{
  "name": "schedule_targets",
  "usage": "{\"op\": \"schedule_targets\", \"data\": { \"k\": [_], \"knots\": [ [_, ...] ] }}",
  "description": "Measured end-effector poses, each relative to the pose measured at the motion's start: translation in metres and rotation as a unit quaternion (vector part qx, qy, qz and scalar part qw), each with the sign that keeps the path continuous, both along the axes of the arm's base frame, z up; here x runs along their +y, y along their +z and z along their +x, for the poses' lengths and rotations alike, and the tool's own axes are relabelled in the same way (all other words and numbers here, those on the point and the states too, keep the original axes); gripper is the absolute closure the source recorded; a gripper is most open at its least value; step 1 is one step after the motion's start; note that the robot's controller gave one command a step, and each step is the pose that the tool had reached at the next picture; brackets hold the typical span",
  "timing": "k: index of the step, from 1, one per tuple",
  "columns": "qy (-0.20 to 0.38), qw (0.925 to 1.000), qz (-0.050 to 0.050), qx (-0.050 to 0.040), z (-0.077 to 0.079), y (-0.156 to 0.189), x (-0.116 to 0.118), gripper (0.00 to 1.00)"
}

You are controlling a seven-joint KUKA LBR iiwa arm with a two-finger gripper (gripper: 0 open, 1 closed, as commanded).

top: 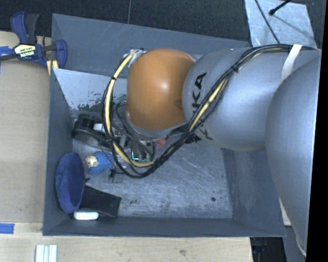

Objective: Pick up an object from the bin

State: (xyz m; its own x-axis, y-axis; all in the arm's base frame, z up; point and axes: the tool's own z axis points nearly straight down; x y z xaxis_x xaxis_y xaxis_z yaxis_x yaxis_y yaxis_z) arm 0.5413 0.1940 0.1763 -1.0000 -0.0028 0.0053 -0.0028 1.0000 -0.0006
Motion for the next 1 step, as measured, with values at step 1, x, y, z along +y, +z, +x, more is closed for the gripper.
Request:
{"op": "schedule_targets", "data": {
  "k": [1],
  "knots": [
    [0.171, 0.9852, 0.002, -0.0142, 0.0462, -0.0771, -0.001, 0.0]
  ]
}}
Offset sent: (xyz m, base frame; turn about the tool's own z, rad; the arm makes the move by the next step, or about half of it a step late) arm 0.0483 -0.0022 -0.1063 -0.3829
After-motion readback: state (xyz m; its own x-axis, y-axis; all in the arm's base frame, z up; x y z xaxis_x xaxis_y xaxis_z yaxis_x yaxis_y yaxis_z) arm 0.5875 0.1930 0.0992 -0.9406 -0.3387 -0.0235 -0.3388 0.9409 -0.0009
